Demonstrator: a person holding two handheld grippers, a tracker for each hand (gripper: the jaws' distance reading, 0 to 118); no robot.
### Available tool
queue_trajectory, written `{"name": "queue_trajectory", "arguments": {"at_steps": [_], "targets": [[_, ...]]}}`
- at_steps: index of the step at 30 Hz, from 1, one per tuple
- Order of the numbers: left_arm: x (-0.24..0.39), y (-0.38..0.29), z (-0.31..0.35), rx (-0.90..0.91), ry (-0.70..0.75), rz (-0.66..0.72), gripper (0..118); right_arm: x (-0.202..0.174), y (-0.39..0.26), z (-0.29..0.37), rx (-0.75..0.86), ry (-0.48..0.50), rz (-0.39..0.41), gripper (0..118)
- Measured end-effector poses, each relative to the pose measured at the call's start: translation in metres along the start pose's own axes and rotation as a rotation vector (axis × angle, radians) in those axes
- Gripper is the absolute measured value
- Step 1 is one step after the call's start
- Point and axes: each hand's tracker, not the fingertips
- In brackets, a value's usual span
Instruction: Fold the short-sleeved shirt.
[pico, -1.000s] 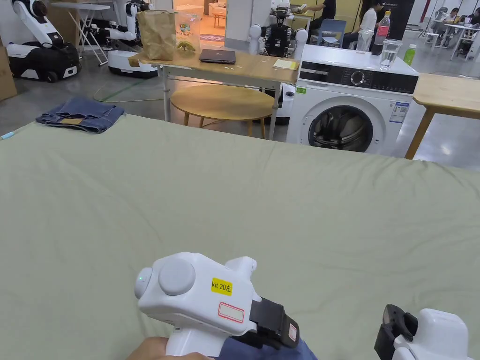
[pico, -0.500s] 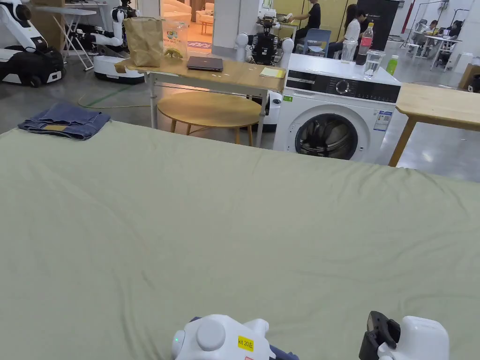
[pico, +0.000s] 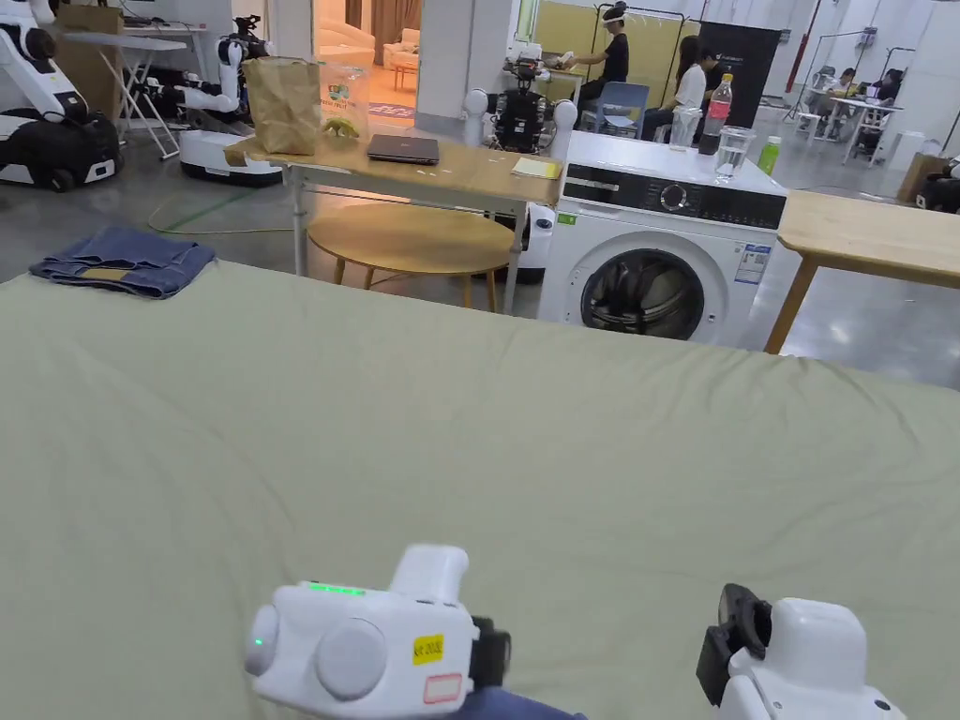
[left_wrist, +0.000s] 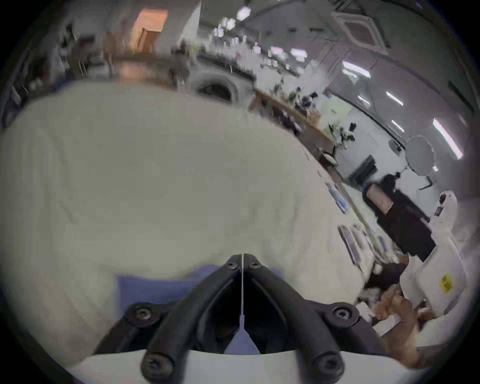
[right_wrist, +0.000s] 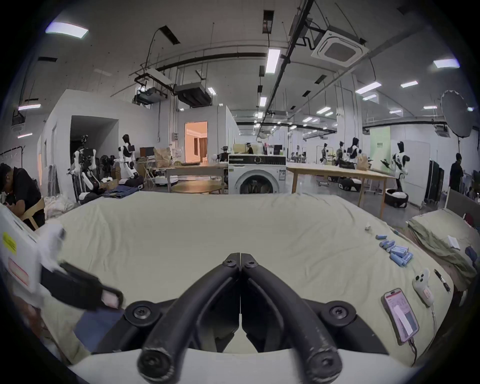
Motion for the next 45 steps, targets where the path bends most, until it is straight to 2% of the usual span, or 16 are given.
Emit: {"name": "queue_trajectory", "arguments": {"at_steps": [5,8,15,19,23,27,30,35,37,40,45], "targets": [[-0.017,0.003,0.057,0.387,0.220,-0.090,0,-0.012,0.012,-0.006,0.061,-0.005,-0.016,0],[-0.025,0.000,0.083,0.613,0.282,-0.131,0,-0.019,0.019,-0.007,0.094,-0.010,-0.019,0],[-0.037,0.003,0.090,0.647,0.476,-0.283,0,-0.031,0.029,-0.013,0.124,0.001,0.000,0],[-0.046,-0.007,0.093,0.702,0.447,-0.265,0,-0.035,0.025,-0.004,0.064,0.044,-0.020,0],[-0.055,-0.015,0.087,0.613,0.468,-0.254,0,-0.052,-0.003,0.018,-0.055,0.116,0.057,0],[-0.067,-0.029,0.087,0.582,0.437,-0.200,0,-0.071,-0.046,0.028,-0.185,0.216,0.098,0],[-0.074,-0.036,0.089,0.542,0.431,-0.167,0,-0.078,-0.077,0.020,-0.274,0.185,0.134,0],[-0.091,-0.046,0.092,0.414,0.378,-0.074,0,-0.071,-0.118,-0.009,-0.454,0.125,0.094,0],[-0.103,-0.051,0.091,0.324,0.327,-0.001,0,-0.067,-0.119,-0.007,-0.403,0.118,0.093,0],[-0.121,-0.057,0.088,0.185,0.227,0.074,0,-0.071,-0.116,-0.008,-0.411,0.114,0.114,0],[-0.150,-0.058,0.078,0.010,-0.104,0.279,0,-0.069,-0.116,-0.008,-0.414,0.119,0.107,0]]}}
